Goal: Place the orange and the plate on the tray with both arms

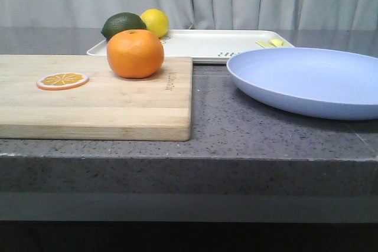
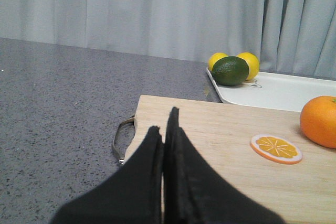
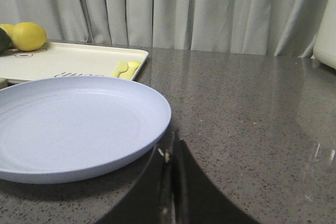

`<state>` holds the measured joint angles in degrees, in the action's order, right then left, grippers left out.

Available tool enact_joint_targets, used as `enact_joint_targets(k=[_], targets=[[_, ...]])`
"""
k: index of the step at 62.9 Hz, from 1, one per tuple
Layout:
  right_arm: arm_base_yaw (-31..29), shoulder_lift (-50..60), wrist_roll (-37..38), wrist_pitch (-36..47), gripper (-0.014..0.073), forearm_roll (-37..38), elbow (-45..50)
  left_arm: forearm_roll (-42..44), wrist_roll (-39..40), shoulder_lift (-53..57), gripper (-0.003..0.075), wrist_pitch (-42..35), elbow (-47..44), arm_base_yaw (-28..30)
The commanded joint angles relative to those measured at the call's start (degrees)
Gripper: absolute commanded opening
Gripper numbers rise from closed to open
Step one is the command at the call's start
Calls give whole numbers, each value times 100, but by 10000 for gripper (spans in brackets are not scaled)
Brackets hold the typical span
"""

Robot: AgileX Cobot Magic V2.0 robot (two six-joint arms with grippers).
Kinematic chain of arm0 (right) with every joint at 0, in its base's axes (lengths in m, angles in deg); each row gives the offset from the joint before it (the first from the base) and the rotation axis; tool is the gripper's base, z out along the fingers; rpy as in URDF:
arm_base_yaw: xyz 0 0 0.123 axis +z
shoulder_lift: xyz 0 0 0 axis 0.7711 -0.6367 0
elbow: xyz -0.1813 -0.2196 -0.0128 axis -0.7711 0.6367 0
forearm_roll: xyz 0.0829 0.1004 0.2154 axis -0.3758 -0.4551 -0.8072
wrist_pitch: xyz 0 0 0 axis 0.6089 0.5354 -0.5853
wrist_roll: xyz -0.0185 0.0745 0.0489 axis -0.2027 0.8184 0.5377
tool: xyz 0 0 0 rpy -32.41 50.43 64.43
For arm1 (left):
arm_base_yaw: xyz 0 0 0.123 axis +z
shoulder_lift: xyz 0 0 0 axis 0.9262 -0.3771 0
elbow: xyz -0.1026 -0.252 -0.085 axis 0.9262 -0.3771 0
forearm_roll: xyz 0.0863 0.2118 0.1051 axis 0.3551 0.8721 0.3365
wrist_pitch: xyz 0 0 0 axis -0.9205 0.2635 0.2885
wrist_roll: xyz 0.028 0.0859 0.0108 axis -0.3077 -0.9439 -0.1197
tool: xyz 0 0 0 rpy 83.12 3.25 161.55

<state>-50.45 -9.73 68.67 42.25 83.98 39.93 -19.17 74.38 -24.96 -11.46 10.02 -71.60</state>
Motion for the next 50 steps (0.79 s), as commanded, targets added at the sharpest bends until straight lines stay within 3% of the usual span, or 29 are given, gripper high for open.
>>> enact_joint_targets(k=[1, 12, 23, 35, 50], targets=[[-17, 99, -12, 477, -67, -33, -132, -39, 44, 111, -20, -476, -153, 19], [-17, 99, -12, 533, -67, -33, -168, -64, 44, 111, -20, -815, -112, 19], [-17, 99, -12, 123, -67, -38, -823, -130, 44, 97, -20, -486, 638, 19], [-17, -127, -12, -715, -67, -38, -1979, -117, 10, -144, -20, 477, 2017, 19], [-17, -1241, -12, -1439, -67, -38, -3241, 184, -18, -1241, -20, 1900, 3541, 19]])
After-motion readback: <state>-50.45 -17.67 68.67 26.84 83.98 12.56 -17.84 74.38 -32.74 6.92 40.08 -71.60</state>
